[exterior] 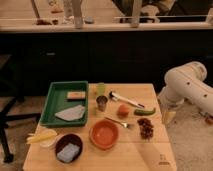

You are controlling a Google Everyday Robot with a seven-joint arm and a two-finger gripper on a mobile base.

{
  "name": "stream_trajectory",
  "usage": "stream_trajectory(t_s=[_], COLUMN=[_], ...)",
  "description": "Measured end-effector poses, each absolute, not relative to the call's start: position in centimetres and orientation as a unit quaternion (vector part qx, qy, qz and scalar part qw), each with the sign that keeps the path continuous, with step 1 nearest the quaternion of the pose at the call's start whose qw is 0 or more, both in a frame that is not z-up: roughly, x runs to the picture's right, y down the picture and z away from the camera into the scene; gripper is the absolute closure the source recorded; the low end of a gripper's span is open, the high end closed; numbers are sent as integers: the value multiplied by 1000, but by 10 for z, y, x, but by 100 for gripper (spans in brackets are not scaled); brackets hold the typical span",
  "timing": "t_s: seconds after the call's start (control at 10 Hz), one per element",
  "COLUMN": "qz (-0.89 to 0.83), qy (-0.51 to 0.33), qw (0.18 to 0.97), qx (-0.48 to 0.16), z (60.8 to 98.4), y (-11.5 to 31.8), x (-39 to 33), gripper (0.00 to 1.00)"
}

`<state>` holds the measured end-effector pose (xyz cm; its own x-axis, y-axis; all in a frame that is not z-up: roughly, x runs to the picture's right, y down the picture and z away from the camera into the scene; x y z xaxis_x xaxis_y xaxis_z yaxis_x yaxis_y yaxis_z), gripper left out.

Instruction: Wipe table surface with brush

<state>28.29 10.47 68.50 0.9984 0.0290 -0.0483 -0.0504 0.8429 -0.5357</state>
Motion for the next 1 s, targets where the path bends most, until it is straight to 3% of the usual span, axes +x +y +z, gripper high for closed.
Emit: stream_trajectory(t_s=[1.0], qz=[152], qy=[35], qw=[958], qx=[-242], z=[753], y=[78], x=[263], gripper=[20])
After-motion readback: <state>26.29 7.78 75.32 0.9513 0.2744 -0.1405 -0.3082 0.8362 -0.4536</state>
